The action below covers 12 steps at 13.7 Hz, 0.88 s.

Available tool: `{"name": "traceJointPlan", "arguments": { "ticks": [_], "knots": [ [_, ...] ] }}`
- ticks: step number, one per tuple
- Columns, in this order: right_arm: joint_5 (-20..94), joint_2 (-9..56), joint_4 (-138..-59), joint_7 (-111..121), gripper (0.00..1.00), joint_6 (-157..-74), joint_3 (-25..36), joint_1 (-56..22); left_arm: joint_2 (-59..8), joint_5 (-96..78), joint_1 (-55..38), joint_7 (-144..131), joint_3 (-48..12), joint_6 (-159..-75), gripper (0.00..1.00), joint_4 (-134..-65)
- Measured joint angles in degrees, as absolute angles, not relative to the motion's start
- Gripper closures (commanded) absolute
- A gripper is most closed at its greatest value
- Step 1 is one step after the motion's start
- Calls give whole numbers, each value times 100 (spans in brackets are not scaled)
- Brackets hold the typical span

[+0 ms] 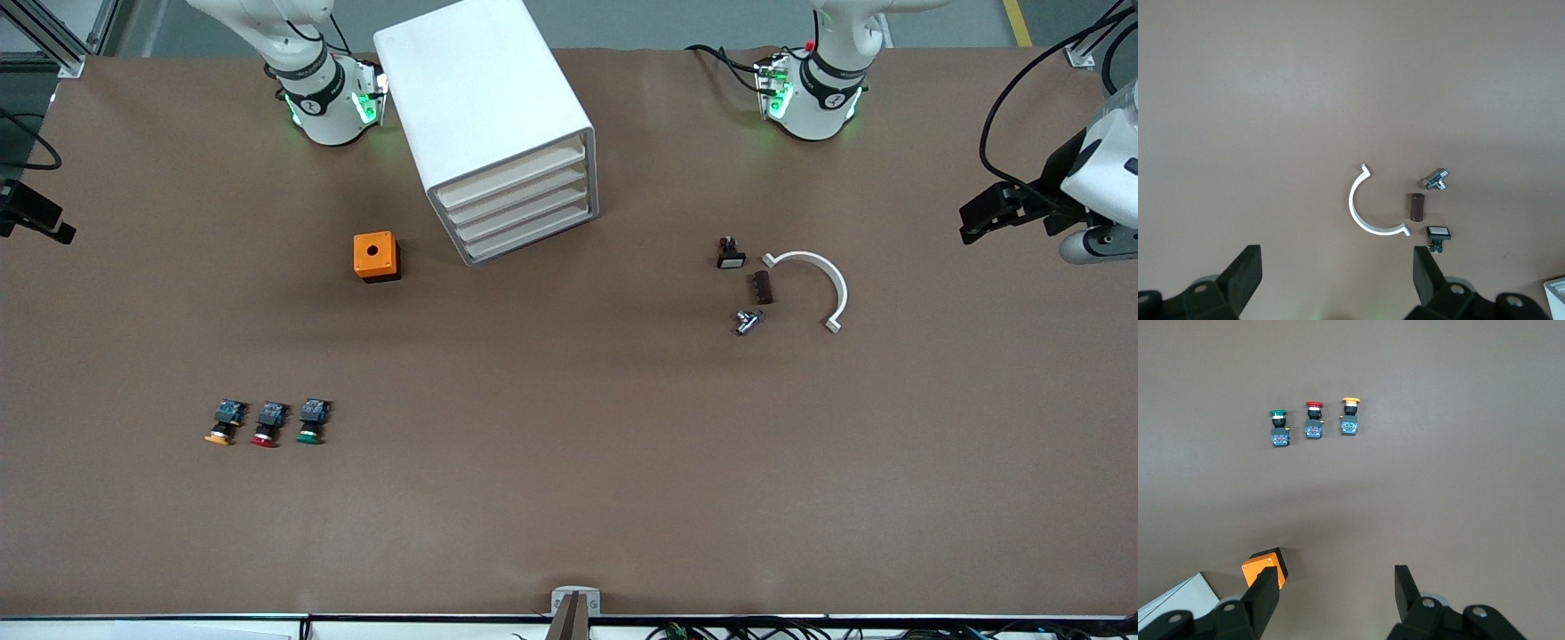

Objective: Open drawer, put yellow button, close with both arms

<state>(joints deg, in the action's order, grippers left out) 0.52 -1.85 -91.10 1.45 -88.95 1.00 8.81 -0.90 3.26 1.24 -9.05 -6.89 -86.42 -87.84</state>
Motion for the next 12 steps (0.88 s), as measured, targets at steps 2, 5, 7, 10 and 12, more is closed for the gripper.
{"name": "traceJointPlan", "arguments": {
  "ticks": [2, 5, 7, 10, 12],
  "knots": [
    [52, -185, -9110, 143, 67, -8895, 99, 881, -87, 317, 125, -905, -689, -8637, 0, -8750],
    [52, -185, -9110, 142, 0, -8895, 100, 881, -86, 317, 128, -905, -689, -8612, 0, -8693],
    [52, -185, -9111, 136, 0, -8895, 100, 881, -113, 316, 126, -905, -689, -8595, 0, -8691],
    [52, -174, -9125, 134, 0, -8896, 101, 881, -332, 295, 74, -1099, -727, -8581, 0, -8701],
    [53, -79, -9167, 134, 0, -8951, 105, 881, -566, 167, -20, -1562, -796, -8580, 0, -8704]
  ]
}}
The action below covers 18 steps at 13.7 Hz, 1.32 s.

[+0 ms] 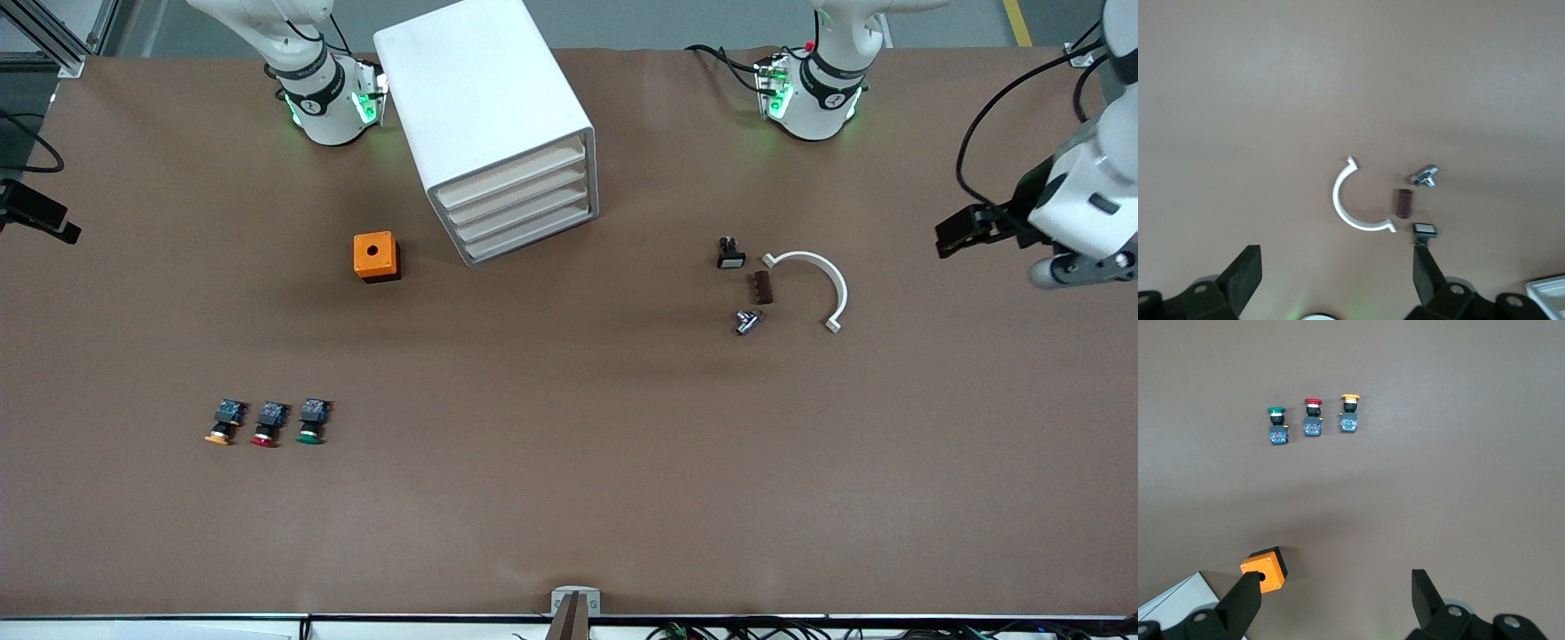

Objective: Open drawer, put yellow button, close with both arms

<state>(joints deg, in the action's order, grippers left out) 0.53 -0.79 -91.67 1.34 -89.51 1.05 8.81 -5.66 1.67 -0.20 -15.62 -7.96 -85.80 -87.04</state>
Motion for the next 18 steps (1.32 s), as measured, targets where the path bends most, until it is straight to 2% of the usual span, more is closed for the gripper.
{"name": "traceJointPlan", "arguments": {
  "ticks": [4, 7, 9, 12, 18],
  "knots": [
    [54, 580, -9407, 134, 0, -9622, 100, 864, -1116, -137, -223, -2958, -884, -8525, 0, -8710],
    [51, 1393, -9930, 134, 0, -11155, 129, 873, -1536, -151, -444, -4575, -902, -8307, 0, -8711],
    [50, 2161, -10243, 134, 0, -12246, 147, 920, -1771, -268, -711, -5580, -919, -8285, 0, -8705],
    [60, 3146, -10264, 119, 0, -13074, 148, 932, -2130, -1155, -1247, -7488, -937, -8258, 0, -8707],
    [224, 3446, -10228, 67, 3, -13641, 142, 929, -2947, -3220, -1986, -10703, -943, -8341, 1, -8628]
  ]
}}
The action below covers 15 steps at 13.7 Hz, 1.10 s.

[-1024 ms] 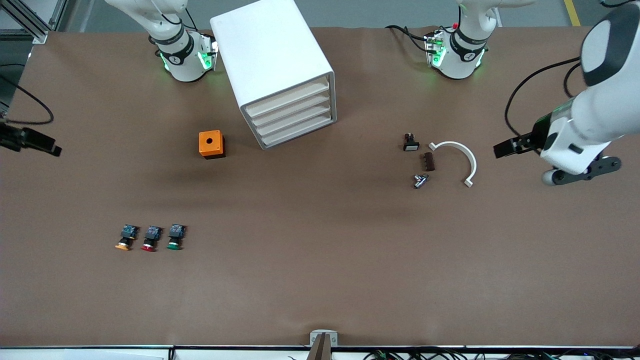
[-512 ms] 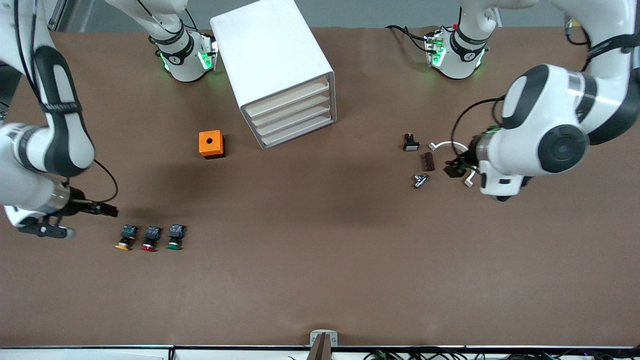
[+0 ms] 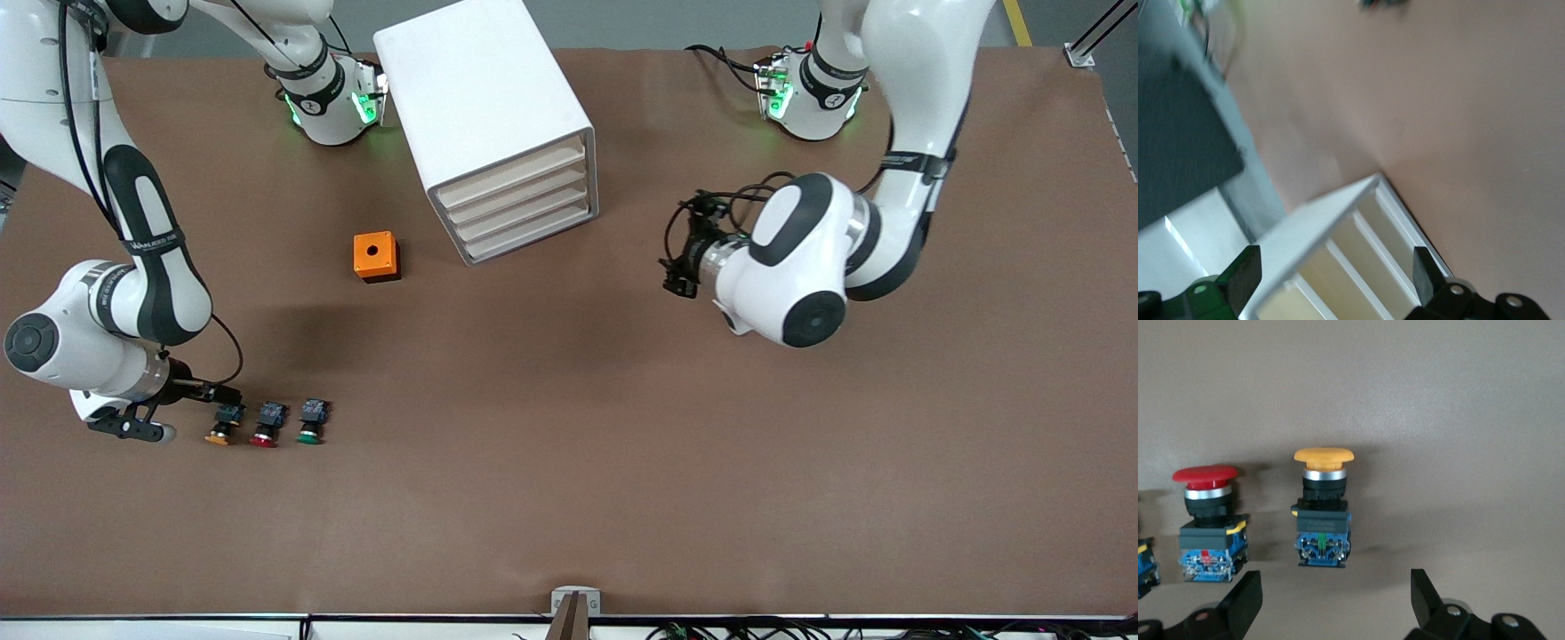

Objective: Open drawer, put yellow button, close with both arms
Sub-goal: 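Pull the drawer open with the left gripper while the right gripper grasps the yellow button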

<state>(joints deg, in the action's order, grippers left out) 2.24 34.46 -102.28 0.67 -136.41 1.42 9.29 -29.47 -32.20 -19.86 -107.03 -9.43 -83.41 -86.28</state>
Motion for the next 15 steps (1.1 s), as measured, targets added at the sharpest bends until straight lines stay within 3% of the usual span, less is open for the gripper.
{"name": "traceJointPlan", "arguments": {
  "ticks": [2, 3, 10, 13, 15],
  "knots": [
    [231, 3590, -10228, 63, 7, -13866, 134, 925, -3238, -3984, -2172, -11647, -944, -8369, 2, -8523],
    [233, 3659, -10228, 60, 13, -13927, 133, 925, -3355, -4319, -2195, -11992, -944, -8371, 5, -8501],
    [343, 3800, -10147, 24, 96, -14014, 116, 863, -4184, -5741, -2650, -13963, -948, -8369, 29, -8297],
    [345, 3800, -10013, -27, 100, -13990, 112, 747, -4368, -5778, -3008, -13997, -953, -8368, 35, -8268],
    [345, 3793, -9892, -45, 100, -13729, 112, 713, -4456, -5789, -3209, -14027, -953, -8369, 44, -8264]
  ]
}}
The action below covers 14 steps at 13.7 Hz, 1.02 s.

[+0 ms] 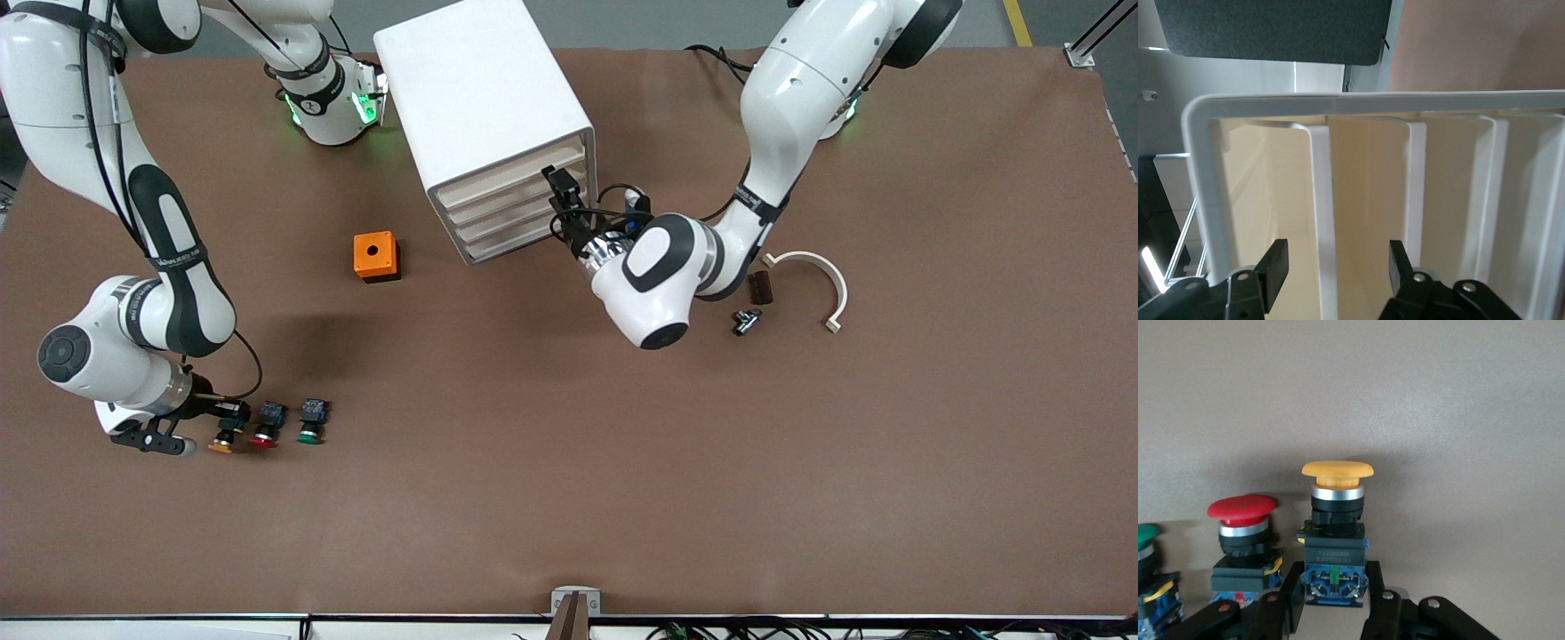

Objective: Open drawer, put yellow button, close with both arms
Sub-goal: 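Pull the drawer open with the left gripper while the right gripper grasps the yellow button, then carry the yellow button with the right gripper toward the open drawer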

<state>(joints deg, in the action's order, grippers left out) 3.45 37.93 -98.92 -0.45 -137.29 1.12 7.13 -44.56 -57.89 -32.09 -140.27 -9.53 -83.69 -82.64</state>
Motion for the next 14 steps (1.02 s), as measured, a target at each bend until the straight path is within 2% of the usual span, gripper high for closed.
{"name": "traceJointPlan", "arguments": {
  "ticks": [2, 3, 4, 10, 13, 14],
  "knots": [
    [340, 3694, -9591, -115, 100, -13032, 115, 683, -4523, -5926, -3289, -14085, -952, -8369, 67, -8260],
    [335, 3572, -9447, -238, 100, -12609, 116, 643, -4536, -5959, -3305, -14110, -953, -8369, 87, -8259],
    [332, 3417, -9349, -408, 100, -12230, 115, 590, -4536, -5965, -3317, -14120, -953, -8369, 100, -8257],
    [329, 2633, -8866, -2023, 100, -10190, 104, 31, -4535, -6014, -3244, -14123, -894, -8323, 100, -8153],
    [338, 2309, -8556, -3347, 100, -9404, 80, -387, -4561, -6014, -2761, -14041, -780, -8511, 98, -7886],
    [341, 2204, -8526, -3807, 100, -9283, 70, -551, -4574, -6013, -2546, -13963, -770, -8568, 95, -7785]
  ]
}}
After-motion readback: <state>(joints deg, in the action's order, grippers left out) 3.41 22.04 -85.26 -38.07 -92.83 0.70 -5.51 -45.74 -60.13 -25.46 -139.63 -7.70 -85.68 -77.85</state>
